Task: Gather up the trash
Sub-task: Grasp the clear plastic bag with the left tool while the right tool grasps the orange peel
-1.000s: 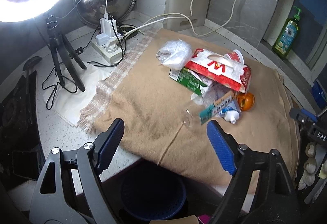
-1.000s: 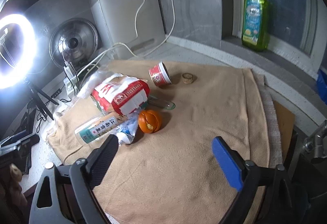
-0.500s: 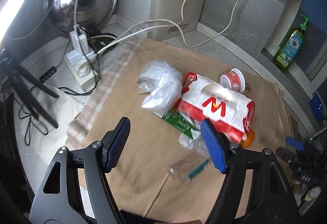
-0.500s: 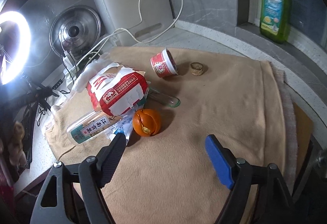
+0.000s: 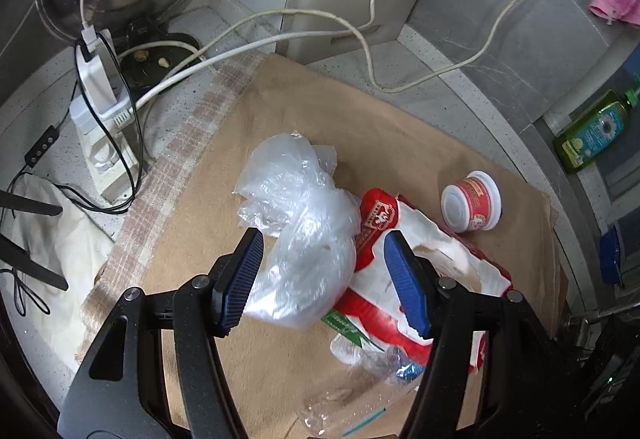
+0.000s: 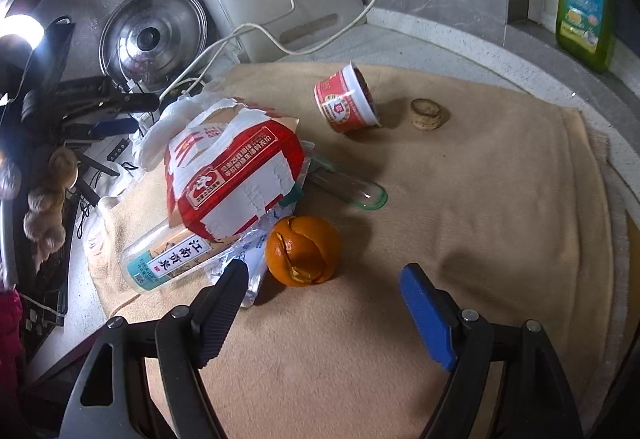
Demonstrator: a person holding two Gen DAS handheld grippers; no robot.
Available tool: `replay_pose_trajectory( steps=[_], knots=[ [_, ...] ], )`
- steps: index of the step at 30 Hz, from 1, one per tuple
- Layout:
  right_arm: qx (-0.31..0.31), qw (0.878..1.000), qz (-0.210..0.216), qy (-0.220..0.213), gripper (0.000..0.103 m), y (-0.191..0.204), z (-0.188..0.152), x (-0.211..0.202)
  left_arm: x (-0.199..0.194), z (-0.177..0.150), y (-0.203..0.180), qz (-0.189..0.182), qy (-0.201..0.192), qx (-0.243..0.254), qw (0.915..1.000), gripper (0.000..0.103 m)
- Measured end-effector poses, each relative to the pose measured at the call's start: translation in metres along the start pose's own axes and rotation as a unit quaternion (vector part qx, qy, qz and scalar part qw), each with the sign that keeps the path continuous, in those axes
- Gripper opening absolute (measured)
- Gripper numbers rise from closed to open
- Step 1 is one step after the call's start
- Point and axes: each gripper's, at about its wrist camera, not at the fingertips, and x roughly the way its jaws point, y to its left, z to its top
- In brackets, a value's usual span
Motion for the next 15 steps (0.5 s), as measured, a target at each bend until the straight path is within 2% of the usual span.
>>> replay_pose_trajectory(
  steps=[4, 7, 9, 15],
  knots=[
    [-0.001, 1.000, 0.006, 0.006, 0.081, 0.001, 0.004, 0.010, 0.015, 0.007, -0.002, 0.012, 0.022, 0.006, 0.9997, 0.065],
    [-0.004, 1.000, 0.006, 0.011, 0.081, 0.005, 0.006, 0.019, 0.023, 0.008, 0.002, -0.001, 0.034, -0.006, 0.9994, 0.064],
    [-0.001, 1.000, 0.010, 0.015, 0.080, 0.004, 0.008, 0.025, 0.027, 0.008, 0.003, -0.005, 0.039, -0.015, 0.9991, 0.048],
    [0.012, 0.999, 0.017, 0.032, 0.073, -0.002, 0.012, 0.040, 0.026, 0.009, 0.007, -0.019, 0.035, -0.028, 0.9988, 0.031]
  ],
)
